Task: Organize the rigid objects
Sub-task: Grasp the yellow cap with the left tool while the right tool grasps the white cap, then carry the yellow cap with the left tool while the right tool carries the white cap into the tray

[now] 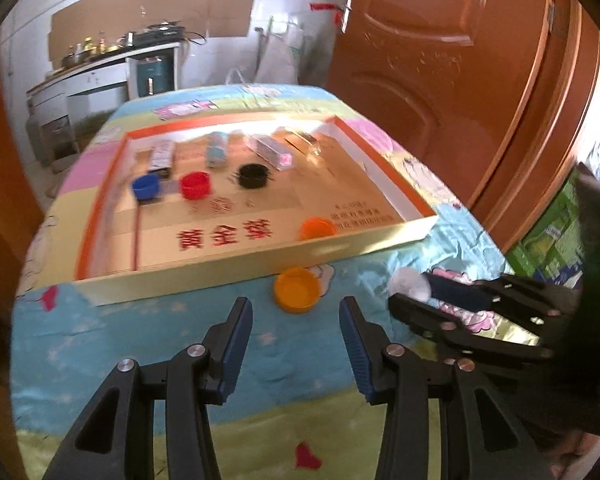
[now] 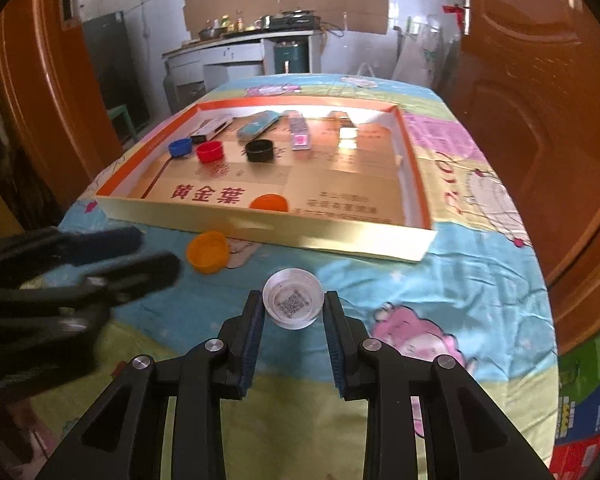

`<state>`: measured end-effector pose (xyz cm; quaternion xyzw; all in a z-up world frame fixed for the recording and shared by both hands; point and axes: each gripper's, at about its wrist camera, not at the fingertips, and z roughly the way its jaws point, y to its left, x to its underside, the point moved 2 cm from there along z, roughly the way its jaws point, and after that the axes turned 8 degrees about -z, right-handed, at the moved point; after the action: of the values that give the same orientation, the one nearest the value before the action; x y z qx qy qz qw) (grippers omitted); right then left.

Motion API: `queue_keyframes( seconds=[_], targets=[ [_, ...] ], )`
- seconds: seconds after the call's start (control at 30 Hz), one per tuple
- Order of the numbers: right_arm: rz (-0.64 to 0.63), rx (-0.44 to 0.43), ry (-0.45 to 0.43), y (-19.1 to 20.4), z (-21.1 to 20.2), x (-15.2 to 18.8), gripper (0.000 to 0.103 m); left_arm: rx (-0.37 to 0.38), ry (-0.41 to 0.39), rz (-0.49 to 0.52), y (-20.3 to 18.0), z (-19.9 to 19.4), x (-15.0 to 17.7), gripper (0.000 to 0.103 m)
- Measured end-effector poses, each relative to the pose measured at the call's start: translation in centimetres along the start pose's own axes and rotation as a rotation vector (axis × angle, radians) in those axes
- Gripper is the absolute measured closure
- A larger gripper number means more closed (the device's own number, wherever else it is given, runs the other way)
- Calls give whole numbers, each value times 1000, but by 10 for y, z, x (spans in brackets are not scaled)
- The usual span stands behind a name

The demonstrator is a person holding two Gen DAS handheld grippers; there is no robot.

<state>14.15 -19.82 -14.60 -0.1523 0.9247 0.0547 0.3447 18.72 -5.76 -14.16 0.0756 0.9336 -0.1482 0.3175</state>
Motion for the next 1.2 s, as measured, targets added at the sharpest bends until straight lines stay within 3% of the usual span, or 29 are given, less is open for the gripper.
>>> queue_keyframes(
  seconds=[0.4, 0.43, 0.47, 0.53, 1.2],
  targets=[
    [59, -29, -10, -21, -4, 10, 72, -74, 30, 21, -3, 38, -2, 58],
    [61, -32, -9, -21, -4, 10, 72, -81, 25, 20, -3, 38, -2, 61],
    [63, -34, -8, -22, -4, 11, 72, -90, 20, 19, -2, 38, -3, 72],
    [67, -37, -9, -23, -3, 11, 72, -86, 21, 16, -1, 38, -4, 73],
    [5, -41, -23, 4, -13, -2, 72, -85, -44, -40, 13, -7, -4, 73]
  ],
)
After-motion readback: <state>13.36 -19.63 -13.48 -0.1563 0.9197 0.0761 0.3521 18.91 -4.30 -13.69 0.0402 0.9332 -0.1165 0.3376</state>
